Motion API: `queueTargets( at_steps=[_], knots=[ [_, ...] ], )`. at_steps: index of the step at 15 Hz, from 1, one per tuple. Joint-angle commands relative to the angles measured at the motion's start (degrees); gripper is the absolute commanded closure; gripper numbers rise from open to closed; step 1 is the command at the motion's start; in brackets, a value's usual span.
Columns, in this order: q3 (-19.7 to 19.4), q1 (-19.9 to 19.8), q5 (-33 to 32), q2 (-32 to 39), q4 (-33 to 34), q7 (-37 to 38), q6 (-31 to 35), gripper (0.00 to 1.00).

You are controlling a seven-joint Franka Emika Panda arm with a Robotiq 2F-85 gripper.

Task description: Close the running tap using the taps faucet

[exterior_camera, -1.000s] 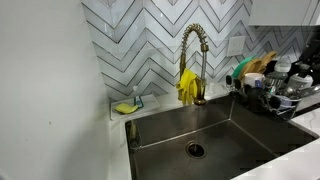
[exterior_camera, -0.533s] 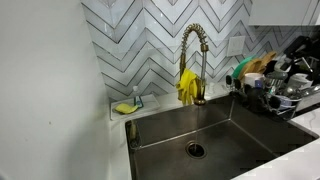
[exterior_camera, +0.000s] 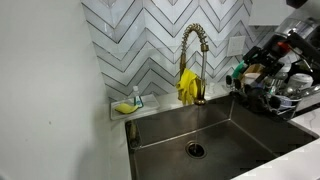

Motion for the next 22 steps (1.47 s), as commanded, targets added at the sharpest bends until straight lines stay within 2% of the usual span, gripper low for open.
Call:
queueTargets(
  at_steps=[1, 3, 4, 10, 11, 13, 17, 22],
  knots=[
    [2.5, 0.0, -2.5, 9.6, 9.5, -2.9, 1.1, 0.0],
    [4.0, -0.2, -1.3, 12.3, 13.5, -2.8, 0.4, 0.0],
    [3.9, -1.0, -1.2, 9.2, 8.9, -2.1, 1.4, 0.0],
    [4.3, -1.4, -1.2, 10.5, 10.4, -2.1, 1.4, 0.0],
    [4.9, -1.2, 1.1, 11.1, 10.8, -3.1, 3.9, 0.0],
    [5.8, -0.8, 2.9, 12.9, 12.8, -4.0, 6.6, 0.0],
    [7.6, 0.0, 0.8, 17.3, 17.4, -3.3, 10.1, 0.0],
    [9.7, 0.6, -0.1, 24.0, 24.5, -1.7, 9.5, 0.0]
  ],
)
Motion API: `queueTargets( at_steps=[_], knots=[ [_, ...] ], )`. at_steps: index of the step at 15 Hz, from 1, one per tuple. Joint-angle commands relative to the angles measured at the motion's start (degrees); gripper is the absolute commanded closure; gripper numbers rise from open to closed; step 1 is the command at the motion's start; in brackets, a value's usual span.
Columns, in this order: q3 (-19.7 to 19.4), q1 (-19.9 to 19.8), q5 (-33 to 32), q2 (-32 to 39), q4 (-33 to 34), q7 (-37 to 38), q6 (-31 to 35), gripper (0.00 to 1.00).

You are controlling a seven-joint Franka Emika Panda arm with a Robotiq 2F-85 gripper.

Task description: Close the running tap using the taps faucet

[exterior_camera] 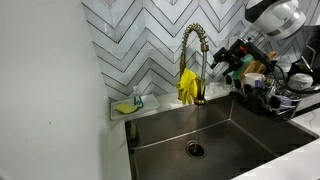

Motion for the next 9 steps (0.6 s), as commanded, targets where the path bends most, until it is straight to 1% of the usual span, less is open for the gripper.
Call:
queueTargets(
  at_steps=[1, 9],
  knots=[
    [1.4, 0.6, -1.3, 5.8, 6.2, 1.6, -0.6, 0.0],
    [5.2, 0.4, 0.5, 14.3, 16.0, 1.4, -2.9, 0.0]
  ],
)
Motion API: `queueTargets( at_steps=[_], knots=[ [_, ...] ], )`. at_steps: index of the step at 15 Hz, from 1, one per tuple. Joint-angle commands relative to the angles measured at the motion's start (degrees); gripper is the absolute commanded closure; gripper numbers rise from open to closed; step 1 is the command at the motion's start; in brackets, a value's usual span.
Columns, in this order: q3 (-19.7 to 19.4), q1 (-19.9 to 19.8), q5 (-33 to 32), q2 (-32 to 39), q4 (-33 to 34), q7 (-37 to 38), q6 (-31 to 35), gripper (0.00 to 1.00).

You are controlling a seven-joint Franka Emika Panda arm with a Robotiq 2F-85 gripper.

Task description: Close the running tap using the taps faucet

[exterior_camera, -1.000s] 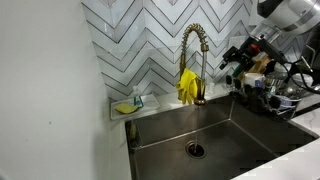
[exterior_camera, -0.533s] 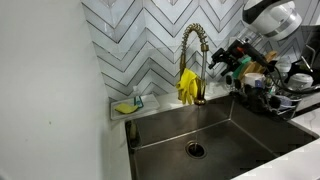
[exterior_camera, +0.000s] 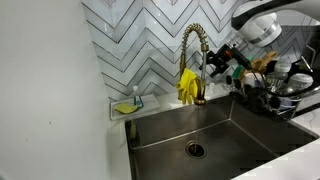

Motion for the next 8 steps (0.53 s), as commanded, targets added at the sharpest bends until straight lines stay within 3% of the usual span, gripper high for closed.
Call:
queueTargets(
  at_steps=[1, 8],
  knots=[
    [1.5, 0.0, 0.5, 4.4, 5.7, 1.3, -3.0, 0.0],
    [2.7, 0.3, 0.7, 9.2, 12.7, 3.5, -8.9, 0.0]
  ],
)
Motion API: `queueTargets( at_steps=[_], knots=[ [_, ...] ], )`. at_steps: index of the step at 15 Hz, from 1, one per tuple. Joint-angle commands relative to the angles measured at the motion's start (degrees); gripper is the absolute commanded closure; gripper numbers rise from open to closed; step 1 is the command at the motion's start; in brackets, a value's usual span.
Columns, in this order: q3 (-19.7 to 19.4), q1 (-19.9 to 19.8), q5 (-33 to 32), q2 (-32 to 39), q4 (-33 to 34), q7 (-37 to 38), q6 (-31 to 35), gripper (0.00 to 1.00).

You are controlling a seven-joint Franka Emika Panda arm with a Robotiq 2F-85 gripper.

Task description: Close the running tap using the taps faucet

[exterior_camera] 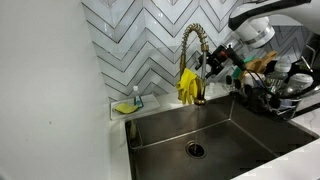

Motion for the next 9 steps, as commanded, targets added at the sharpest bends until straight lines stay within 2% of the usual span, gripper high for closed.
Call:
queueTargets(
  at_steps=[1, 3, 4, 9],
  knots=[
    [1.0, 0.5, 0.4, 3.9, 5.6, 1.3, -3.7, 0.0],
    [1.1, 0.6, 0.0, 4.5, 7.0, 1.0, -4.4, 0.0],
    [0.7, 0.1, 0.0, 2.3, 3.5, 0.2, -2.5, 0.0],
    [0.9, 0.2, 0.0, 3.2, 5.1, 0.2, -3.1, 0.0]
  ],
)
